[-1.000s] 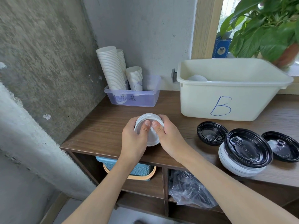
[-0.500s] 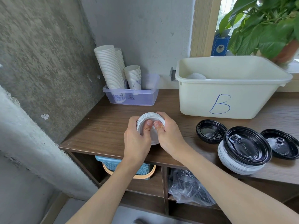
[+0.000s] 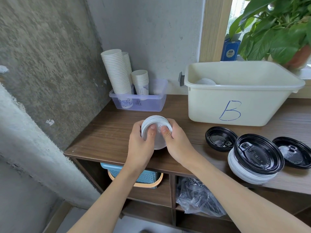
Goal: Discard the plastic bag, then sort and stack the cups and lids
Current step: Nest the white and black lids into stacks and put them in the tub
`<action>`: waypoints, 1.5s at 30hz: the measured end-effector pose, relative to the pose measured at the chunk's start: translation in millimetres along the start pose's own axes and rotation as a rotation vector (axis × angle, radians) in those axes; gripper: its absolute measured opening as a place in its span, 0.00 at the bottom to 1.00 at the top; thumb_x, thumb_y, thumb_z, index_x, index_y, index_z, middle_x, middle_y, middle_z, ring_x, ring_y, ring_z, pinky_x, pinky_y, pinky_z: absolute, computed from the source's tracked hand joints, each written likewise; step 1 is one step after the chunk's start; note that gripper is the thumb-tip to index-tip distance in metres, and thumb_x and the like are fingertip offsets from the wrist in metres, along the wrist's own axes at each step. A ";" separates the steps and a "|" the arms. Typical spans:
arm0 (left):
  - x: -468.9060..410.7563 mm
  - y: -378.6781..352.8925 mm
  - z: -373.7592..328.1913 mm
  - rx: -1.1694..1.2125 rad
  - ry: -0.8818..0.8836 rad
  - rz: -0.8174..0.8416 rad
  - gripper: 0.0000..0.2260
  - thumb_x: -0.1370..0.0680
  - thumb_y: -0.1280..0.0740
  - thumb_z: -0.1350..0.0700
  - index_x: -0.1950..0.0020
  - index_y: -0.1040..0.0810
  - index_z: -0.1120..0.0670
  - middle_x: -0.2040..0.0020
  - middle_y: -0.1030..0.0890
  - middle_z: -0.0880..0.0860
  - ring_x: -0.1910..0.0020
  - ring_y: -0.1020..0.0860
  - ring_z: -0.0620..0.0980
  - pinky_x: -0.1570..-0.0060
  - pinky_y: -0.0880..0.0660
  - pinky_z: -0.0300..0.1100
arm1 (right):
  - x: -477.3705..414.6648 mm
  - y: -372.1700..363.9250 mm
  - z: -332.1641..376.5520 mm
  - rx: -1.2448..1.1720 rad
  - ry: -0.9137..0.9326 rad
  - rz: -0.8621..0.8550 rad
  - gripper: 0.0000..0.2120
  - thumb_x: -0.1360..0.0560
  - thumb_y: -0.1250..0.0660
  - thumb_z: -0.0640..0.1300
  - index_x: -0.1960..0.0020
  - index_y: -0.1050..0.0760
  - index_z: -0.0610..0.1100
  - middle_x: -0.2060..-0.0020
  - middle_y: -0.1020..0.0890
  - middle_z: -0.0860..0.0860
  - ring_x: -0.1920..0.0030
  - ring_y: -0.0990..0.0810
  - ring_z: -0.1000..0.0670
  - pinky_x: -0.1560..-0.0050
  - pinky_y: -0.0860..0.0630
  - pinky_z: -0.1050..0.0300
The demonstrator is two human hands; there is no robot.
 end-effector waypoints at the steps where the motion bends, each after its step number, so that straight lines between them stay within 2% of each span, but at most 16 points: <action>1: 0.3 -0.7 -1.5 0.009 -0.020 0.002 0.12 0.20 0.35 0.50 0.38 0.25 0.51 0.47 0.20 0.42 0.48 0.23 0.36 0.54 0.27 0.27 | 0.1 -0.2 -0.5 0.003 -0.005 0.001 0.13 0.18 0.44 0.48 0.36 0.31 0.45 0.45 0.21 0.53 0.45 0.24 0.54 0.48 0.30 0.66; 5: 0.4 -1.5 -3.5 -0.029 -0.096 0.002 0.11 0.20 0.34 0.54 0.38 0.23 0.53 0.46 0.19 0.44 0.46 0.22 0.38 0.49 0.27 0.29 | 0.0 1.4 -0.6 0.025 -0.013 -0.022 0.12 0.19 0.43 0.45 0.37 0.30 0.45 0.46 0.21 0.52 0.46 0.24 0.53 0.48 0.30 0.62; 8: 0.7 -2.3 -2.2 -0.070 -0.103 -0.019 0.08 0.20 0.35 0.57 0.41 0.23 0.54 0.51 0.20 0.42 0.50 0.23 0.35 0.52 0.29 0.26 | -0.1 2.2 1.6 0.056 0.004 -0.041 0.10 0.19 0.41 0.44 0.40 0.28 0.45 0.49 0.20 0.52 0.48 0.23 0.52 0.49 0.30 0.60; 10: 2.6 -2.6 -3.0 -0.075 -0.103 -0.044 0.05 0.20 0.34 0.57 0.45 0.25 0.52 0.54 0.21 0.41 0.53 0.24 0.32 0.56 0.30 0.24 | 0.2 2.7 3.5 0.075 0.024 -0.053 0.08 0.20 0.40 0.44 0.42 0.27 0.45 0.52 0.20 0.53 0.50 0.23 0.51 0.52 0.30 0.64; 12: 4.2 -2.8 -4.3 -0.069 -0.110 -0.055 0.04 0.20 0.34 0.57 0.46 0.26 0.51 0.55 0.22 0.41 0.55 0.24 0.32 0.56 0.30 0.25 | 0.5 4.0 4.6 0.097 0.036 -0.073 0.08 0.20 0.40 0.44 0.43 0.26 0.45 0.53 0.20 0.53 0.52 0.24 0.52 0.56 0.32 0.72; 19: 2.7 -2.6 -6.6 -0.090 -0.153 0.019 0.11 0.20 0.35 0.58 0.38 0.25 0.51 0.47 0.20 0.41 0.47 0.24 0.33 0.50 0.31 0.24 | 2.5 8.7 10.6 0.138 0.075 -0.139 0.11 0.21 0.39 0.41 0.39 0.28 0.43 0.50 0.23 0.53 0.50 0.26 0.53 0.54 0.35 0.78; 21: 1.8 0.0 -4.5 -0.082 -0.137 -0.015 0.11 0.20 0.35 0.59 0.37 0.24 0.52 0.47 0.20 0.42 0.46 0.24 0.33 0.50 0.30 0.23 | 2.3 6.3 10.2 0.117 0.077 -0.107 0.13 0.20 0.40 0.45 0.37 0.29 0.44 0.48 0.23 0.54 0.48 0.25 0.54 0.51 0.35 0.77; 25: 0.2 5.1 0.8 -0.058 -0.076 -0.065 0.09 0.18 0.37 0.56 0.38 0.27 0.52 0.50 0.23 0.40 0.50 0.25 0.30 0.54 0.29 0.23 | 3.1 -2.1 8.4 0.004 0.030 0.017 0.20 0.20 0.43 0.53 0.31 0.35 0.47 0.44 0.22 0.57 0.44 0.24 0.59 0.43 0.30 0.69; 27: -0.7 6.5 3.8 -0.035 -0.056 -0.060 0.10 0.18 0.38 0.55 0.38 0.27 0.53 0.49 0.23 0.41 0.48 0.24 0.34 0.54 0.28 0.24 | 3.1 -2.8 8.0 -0.015 0.031 0.025 0.17 0.19 0.43 0.51 0.33 0.33 0.47 0.46 0.22 0.58 0.45 0.23 0.60 0.44 0.29 0.67; 29: -0.8 4.5 2.1 -0.024 -0.064 -0.022 0.11 0.18 0.38 0.53 0.37 0.26 0.54 0.47 0.22 0.43 0.46 0.23 0.39 0.53 0.28 0.25 | 2.4 0.2 5.5 -0.035 0.017 -0.005 0.13 0.19 0.42 0.49 0.36 0.32 0.47 0.47 0.21 0.54 0.46 0.23 0.56 0.44 0.28 0.61; 32: -0.4 1.1 -4.3 -0.008 -0.097 0.041 0.11 0.18 0.38 0.53 0.37 0.24 0.52 0.45 0.20 0.43 0.46 0.23 0.36 0.52 0.29 0.25 | 2.3 3.1 3.1 -0.050 0.002 -0.027 0.11 0.19 0.40 0.47 0.39 0.30 0.46 0.47 0.20 0.52 0.46 0.22 0.53 0.44 0.27 0.57; 36: -1.1 1.2 -0.9 -0.058 -0.099 0.028 0.10 0.19 0.37 0.54 0.39 0.24 0.53 0.49 0.20 0.41 0.48 0.23 0.35 0.54 0.29 0.24 | 2.1 4.0 2.7 -0.045 0.001 -0.041 0.11 0.21 0.39 0.48 0.41 0.29 0.47 0.50 0.20 0.53 0.48 0.22 0.52 0.47 0.27 0.59; 39: 1.1 -0.9 -0.1 -0.081 -0.094 -0.010 0.06 0.19 0.37 0.56 0.42 0.26 0.53 0.52 0.22 0.41 0.52 0.25 0.30 0.56 0.30 0.23 | 2.0 4.3 4.0 -0.018 0.009 -0.060 0.14 0.25 0.40 0.50 0.42 0.27 0.46 0.52 0.19 0.52 0.51 0.22 0.52 0.52 0.28 0.66; 42: 1.9 -2.5 -1.6 -0.056 -0.094 -0.010 0.06 0.19 0.36 0.55 0.44 0.26 0.53 0.53 0.22 0.43 0.54 0.24 0.33 0.57 0.29 0.25 | 1.7 6.8 2.4 -0.003 -0.003 -0.088 0.07 0.21 0.39 0.44 0.43 0.27 0.45 0.53 0.19 0.51 0.52 0.22 0.51 0.56 0.30 0.71; 45: 0.6 -4.3 -3.6 -0.033 -0.105 0.052 0.11 0.19 0.37 0.51 0.40 0.25 0.54 0.49 0.21 0.44 0.51 0.23 0.35 0.54 0.28 0.27 | 1.6 9.2 1.6 -0.003 -0.014 -0.119 0.08 0.20 0.39 0.42 0.43 0.27 0.45 0.52 0.19 0.51 0.50 0.23 0.51 0.55 0.30 0.69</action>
Point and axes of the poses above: each hand's wrist, its own x-axis away from the middle knuckle, its own y-axis out of the back of the hand, z = x × y, the point moved 7 cm from there along -x, towards the middle knuckle
